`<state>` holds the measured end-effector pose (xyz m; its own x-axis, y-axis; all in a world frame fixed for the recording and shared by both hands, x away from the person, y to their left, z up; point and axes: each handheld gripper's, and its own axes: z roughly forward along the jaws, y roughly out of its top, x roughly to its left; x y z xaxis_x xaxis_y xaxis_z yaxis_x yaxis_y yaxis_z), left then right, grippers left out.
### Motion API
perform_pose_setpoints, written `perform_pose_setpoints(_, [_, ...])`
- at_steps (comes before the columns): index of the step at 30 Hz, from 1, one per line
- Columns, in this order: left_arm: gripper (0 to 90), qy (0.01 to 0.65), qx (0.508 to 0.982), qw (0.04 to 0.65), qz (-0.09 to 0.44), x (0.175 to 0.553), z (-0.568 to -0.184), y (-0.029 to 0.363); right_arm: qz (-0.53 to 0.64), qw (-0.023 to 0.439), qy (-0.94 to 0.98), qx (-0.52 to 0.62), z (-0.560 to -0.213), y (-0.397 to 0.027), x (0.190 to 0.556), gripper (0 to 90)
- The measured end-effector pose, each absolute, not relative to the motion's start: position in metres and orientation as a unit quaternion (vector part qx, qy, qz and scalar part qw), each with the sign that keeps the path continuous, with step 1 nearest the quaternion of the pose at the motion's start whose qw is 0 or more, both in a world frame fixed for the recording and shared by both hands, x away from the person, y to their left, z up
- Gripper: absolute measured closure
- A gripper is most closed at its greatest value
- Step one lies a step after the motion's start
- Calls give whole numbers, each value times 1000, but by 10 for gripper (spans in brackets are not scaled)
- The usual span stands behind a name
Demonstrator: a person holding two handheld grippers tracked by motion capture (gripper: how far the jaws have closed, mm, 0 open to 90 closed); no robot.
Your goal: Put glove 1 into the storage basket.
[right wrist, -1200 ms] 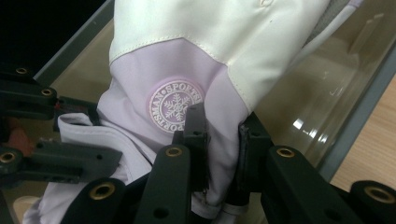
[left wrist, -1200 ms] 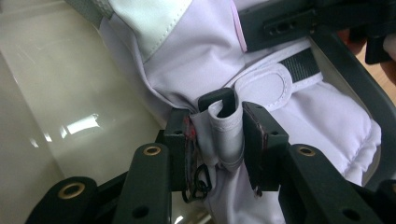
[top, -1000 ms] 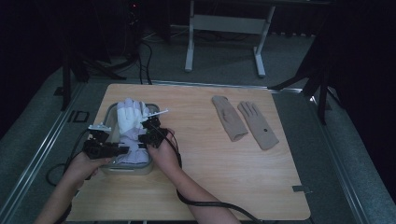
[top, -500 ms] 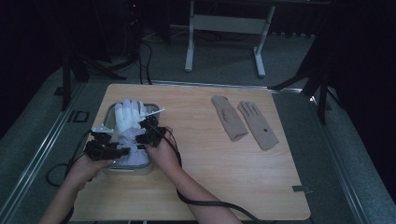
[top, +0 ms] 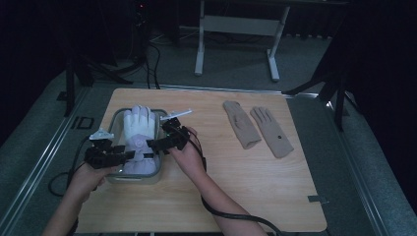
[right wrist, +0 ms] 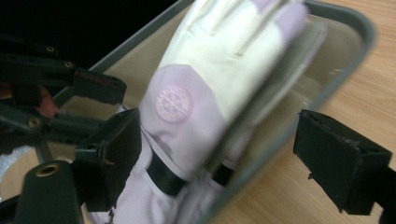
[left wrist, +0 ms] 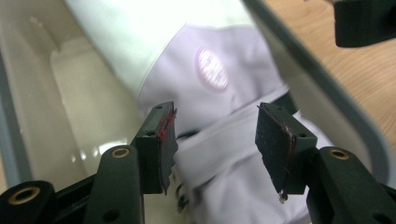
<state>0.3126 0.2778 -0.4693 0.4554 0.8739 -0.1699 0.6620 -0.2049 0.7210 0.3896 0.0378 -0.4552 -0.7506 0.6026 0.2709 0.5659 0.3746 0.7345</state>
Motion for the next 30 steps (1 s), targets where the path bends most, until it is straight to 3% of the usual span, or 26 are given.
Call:
perform_pose_setpoints(3, [534,512,753,386,150,317,-467,275,436,22,826,356,-455,27,388,173])
perform_pose_setpoints(9, [824,531,731,373,211,341,-459,264,431,36,824,365,-456,-6,386,176])
perform_pose_setpoints(12, [897,530,734,364,219,351,-456,259,429,39,823,371,-458,-18,387,176])
perform_pose_setpoints(17, [900,538,750,323,209,379,-463,247,428,43,818,382,-461,-35,389,176])
perform_pose_setpoints(30, [900,519,803,236,176,403,-491,225,433,48,813,386,-458,-55,388,179])
